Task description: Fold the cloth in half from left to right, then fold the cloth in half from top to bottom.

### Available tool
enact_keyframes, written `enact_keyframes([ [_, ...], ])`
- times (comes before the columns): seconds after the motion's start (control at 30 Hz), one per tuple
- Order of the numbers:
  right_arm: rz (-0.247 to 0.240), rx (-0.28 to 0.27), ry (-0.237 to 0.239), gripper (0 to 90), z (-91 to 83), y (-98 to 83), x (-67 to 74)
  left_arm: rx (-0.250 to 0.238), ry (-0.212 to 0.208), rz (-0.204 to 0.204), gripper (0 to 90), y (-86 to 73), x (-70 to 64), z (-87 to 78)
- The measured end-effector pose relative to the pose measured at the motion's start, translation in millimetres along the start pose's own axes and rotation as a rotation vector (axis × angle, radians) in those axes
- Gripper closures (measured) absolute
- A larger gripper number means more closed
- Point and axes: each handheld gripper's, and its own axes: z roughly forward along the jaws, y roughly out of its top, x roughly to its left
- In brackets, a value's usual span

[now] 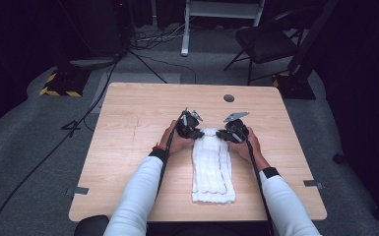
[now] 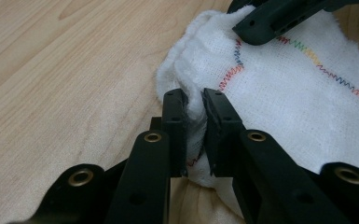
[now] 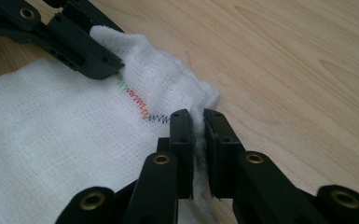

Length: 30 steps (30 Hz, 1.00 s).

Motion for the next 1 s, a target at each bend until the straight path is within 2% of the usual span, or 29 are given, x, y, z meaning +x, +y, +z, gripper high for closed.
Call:
enact_keyframes([
  [0.2,-0.024,-0.022,-0.046,83.4,-0.5,5.7,-0.2,0.000,0.068,0.026,82.4,8.4,2.7,-1.7],
  [0.23,-0.024,-0.033,-0.052,83.4,-1.0,7.3,-1.0,-0.015,0.082,0.022,82.6,10.7,4.0,-2.8],
  [0.43,-0.029,-0.082,-0.089,83.6,-8.6,18.3,-6.0,-0.037,0.114,0.036,83.1,26.4,7.8,-12.3],
  [0.6,-0.035,-0.118,-0.116,83.7,-19.2,30.1,-11.8,-0.063,0.133,0.051,83.2,36.9,10.5,-17.7],
  [0.8,-0.053,-0.140,-0.150,83.7,-24.1,37.7,-13.4,-0.074,0.156,0.068,83.2,46.0,12.3,-23.2],
  [0.9,-0.061,-0.145,-0.156,83.7,-26.3,40.9,-13.7,-0.093,0.160,0.065,83.2,48.7,12.5,-26.6],
  [1.0,-0.060,-0.155,-0.163,83.7,-30.3,43.7,-14.8,-0.104,0.159,0.081,83.2,52.2,11.8,-31.8],
])
